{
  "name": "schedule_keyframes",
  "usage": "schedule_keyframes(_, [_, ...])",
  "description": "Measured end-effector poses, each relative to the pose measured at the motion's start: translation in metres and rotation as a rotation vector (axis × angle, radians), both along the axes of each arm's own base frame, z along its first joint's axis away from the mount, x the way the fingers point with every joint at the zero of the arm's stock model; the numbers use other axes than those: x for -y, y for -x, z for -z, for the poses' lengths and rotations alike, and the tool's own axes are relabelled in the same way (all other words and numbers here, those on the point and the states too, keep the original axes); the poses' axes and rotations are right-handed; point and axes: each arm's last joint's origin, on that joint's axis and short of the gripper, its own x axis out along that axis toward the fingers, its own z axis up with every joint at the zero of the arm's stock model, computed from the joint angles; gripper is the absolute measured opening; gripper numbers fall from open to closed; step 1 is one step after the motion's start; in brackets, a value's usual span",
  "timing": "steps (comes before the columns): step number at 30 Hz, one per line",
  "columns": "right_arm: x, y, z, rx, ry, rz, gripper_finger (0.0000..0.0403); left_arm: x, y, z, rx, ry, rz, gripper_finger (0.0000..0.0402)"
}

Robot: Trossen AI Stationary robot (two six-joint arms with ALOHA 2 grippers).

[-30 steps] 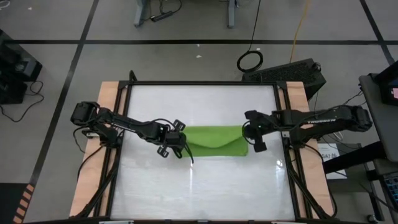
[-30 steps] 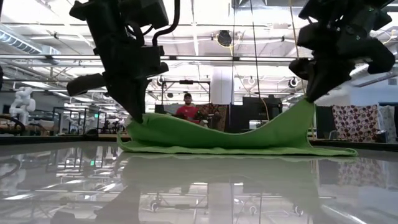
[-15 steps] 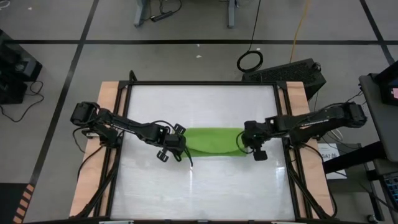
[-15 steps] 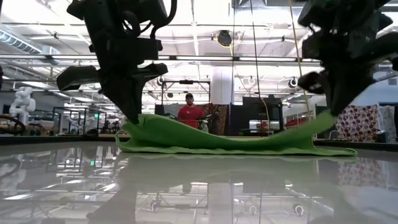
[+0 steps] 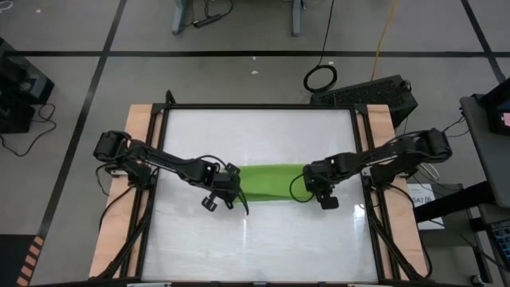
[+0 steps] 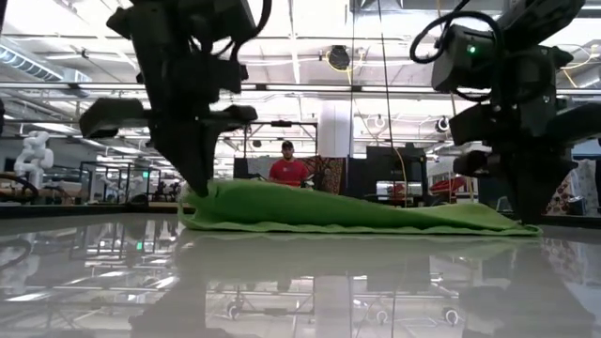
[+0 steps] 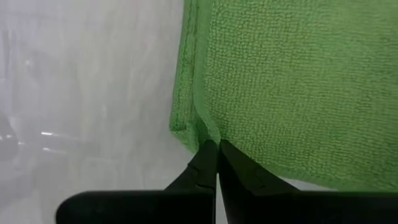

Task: Roll towel
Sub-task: Fold the green towel

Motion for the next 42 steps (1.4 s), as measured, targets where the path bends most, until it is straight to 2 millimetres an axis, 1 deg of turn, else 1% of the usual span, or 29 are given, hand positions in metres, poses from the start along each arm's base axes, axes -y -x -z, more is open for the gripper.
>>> schedule_keyframes(6, [0.000, 0.000, 0.001, -0.004, -0.016, 0.000, 0.0000, 0.001, -0.003, 0.019, -0.069, 0.006, 0.007, 0.0009])
schedule_keyframes(11, [-0.004, 0.000, 0.001, -0.004, -0.013, -0.015, 0.0014, 0.002, -0.005, 0.027, -0.096, 0.002, 0.007, 0.0015])
schedule_keyframes(13, [-0.006, 0.000, 0.001, -0.004, -0.008, -0.027, 0.0026, 0.002, -0.005, 0.028, -0.097, 0.002, 0.007, 0.0028])
schedule_keyframes(19, [-0.013, 0.001, 0.001, -0.006, -0.007, -0.061, 0.0077, 0.002, -0.007, 0.028, -0.082, 0.004, 0.006, 0.0084])
schedule_keyframes(22, [-0.015, 0.002, -0.001, 0.004, -0.008, -0.067, 0.0098, 0.002, -0.007, 0.028, -0.080, 0.013, 0.009, 0.0099])
schedule_keyframes(27, [-0.014, 0.005, -0.012, 0.057, 0.015, -0.052, 0.0108, 0.002, -0.005, 0.020, -0.060, 0.025, 0.012, 0.0101])
schedule_keyframes(31, [-0.013, 0.008, -0.022, 0.111, 0.011, -0.049, 0.0101, 0.002, -0.004, 0.008, -0.012, 0.042, -0.016, 0.0102])
schedule_keyframes(36, [-0.013, 0.012, -0.032, 0.167, 0.005, -0.047, 0.0094, 0.002, -0.001, -0.002, 0.017, 0.076, -0.042, 0.0102])
schedule_keyframes(42, [-0.011, 0.014, -0.038, 0.206, 0.040, -0.026, 0.0093, 0.004, 0.003, -0.006, -0.006, 0.132, -0.045, 0.0102])
